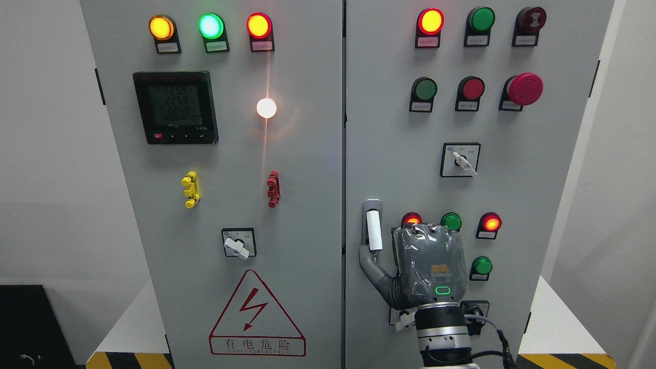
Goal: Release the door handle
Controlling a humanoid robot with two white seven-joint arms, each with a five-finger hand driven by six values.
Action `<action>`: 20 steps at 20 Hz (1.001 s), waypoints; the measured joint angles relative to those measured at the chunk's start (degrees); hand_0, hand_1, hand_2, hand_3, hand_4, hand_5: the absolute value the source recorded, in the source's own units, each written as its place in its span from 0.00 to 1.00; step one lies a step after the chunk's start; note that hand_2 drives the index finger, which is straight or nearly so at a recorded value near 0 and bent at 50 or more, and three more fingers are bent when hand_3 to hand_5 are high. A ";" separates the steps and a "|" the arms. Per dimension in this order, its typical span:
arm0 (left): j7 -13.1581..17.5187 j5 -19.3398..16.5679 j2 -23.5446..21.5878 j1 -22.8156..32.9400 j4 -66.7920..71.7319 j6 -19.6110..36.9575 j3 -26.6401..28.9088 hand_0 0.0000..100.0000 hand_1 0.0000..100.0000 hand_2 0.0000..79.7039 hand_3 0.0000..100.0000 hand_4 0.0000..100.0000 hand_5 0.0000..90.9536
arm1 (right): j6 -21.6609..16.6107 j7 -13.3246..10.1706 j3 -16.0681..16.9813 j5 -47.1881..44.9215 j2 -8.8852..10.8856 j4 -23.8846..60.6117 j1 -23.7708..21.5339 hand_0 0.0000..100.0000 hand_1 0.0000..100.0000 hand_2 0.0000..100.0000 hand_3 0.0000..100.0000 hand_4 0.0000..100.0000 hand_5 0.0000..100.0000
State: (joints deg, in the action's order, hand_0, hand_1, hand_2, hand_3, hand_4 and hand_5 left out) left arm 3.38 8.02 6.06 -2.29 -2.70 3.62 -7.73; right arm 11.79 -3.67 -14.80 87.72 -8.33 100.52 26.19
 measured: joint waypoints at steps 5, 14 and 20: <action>0.00 0.00 0.00 0.00 0.00 0.00 0.00 0.12 0.56 0.00 0.00 0.00 0.00 | 0.00 0.00 0.07 0.00 0.00 -0.02 0.00 0.41 0.35 1.00 1.00 1.00 1.00; 0.00 -0.01 0.00 0.00 0.02 0.00 0.00 0.12 0.56 0.00 0.00 0.00 0.00 | 0.00 0.00 0.19 0.00 -0.01 -0.04 -0.03 0.42 0.35 1.00 1.00 1.00 1.00; 0.00 -0.01 0.00 0.00 0.03 0.00 0.00 0.12 0.56 0.00 0.00 0.00 0.00 | 0.00 0.00 0.33 -0.02 -0.01 0.01 -0.18 0.43 0.34 1.00 1.00 1.00 1.00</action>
State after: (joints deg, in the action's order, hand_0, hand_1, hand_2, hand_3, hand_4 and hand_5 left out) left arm 3.38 8.01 6.06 -2.29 -2.67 3.62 -7.73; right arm 11.79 -3.67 -14.47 87.69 -8.35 100.53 26.01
